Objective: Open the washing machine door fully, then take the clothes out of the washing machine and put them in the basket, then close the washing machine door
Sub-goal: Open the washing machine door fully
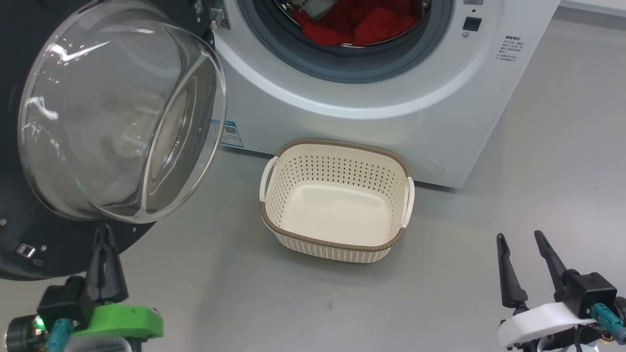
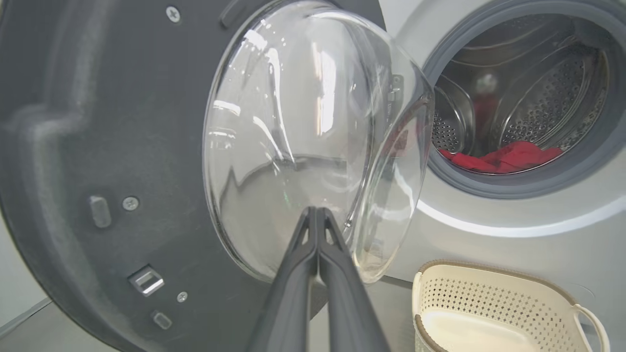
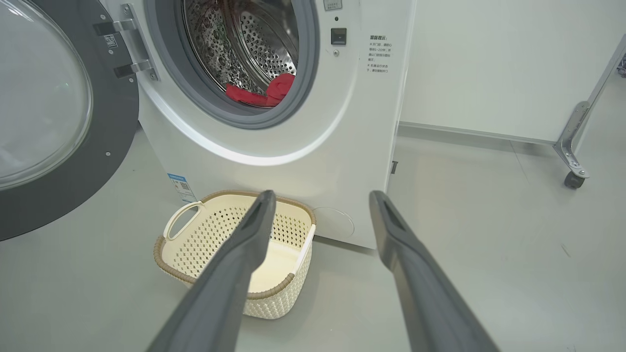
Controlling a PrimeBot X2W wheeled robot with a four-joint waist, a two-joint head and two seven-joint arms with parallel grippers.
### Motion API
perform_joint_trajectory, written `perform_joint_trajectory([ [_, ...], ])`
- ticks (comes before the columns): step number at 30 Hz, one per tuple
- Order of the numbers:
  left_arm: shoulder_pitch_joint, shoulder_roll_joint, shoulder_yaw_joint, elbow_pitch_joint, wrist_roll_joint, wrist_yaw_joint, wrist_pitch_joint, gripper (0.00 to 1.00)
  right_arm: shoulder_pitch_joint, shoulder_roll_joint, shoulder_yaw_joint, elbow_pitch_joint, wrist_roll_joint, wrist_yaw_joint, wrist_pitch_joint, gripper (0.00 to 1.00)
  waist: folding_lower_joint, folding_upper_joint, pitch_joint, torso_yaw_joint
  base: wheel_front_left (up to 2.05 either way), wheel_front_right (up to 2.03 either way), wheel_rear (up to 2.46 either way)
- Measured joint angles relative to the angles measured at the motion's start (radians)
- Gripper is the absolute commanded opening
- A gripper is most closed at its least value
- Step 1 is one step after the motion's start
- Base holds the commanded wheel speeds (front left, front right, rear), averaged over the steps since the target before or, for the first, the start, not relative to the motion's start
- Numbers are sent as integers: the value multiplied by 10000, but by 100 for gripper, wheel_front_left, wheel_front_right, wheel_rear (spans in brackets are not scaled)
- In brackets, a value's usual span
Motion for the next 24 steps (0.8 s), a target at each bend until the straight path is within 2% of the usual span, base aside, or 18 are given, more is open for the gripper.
perform_joint_trajectory([
  [9, 705, -128, -1066, -495, 117, -424, 0, 0, -17, 96, 165, 73, -75, 90, -2, 100, 0, 0, -217, -412, 0, 0, 0],
  [10, 733, -130, -1154, -533, 115, -451, 0, 16, -17, 104, 198, 82, -84, 90, -2, 100, 0, 0, -232, -476, 0, 0, 0],
  [12, 802, -134, -1340, -541, 113, -514, 0, 38, -20, 123, 245, 94, -100, 111, 0, 100, 0, 0, -261, -613, 0, 0, 0],
  [13, 861, -138, -1392, -548, 113, -514, 0, 92, -21, 128, 270, 96, -125, 132, 0, 100, 0, 0, -274, -684, 0, 0, 0],
  [14, 906, -138, -1442, -539, 113, -514, 0, 100, -24, 140, 284, 96, -159, 134, 0, 100, 0, 0, -286, -759, 0, 0, 0],
  [24, 1016, -138, -1570, -545, 117, -499, 6, 100, -180, 228, 408, 81, -249, 240, 0, 100, 0, 0, -362, -1591, 0, 0, 0],
])
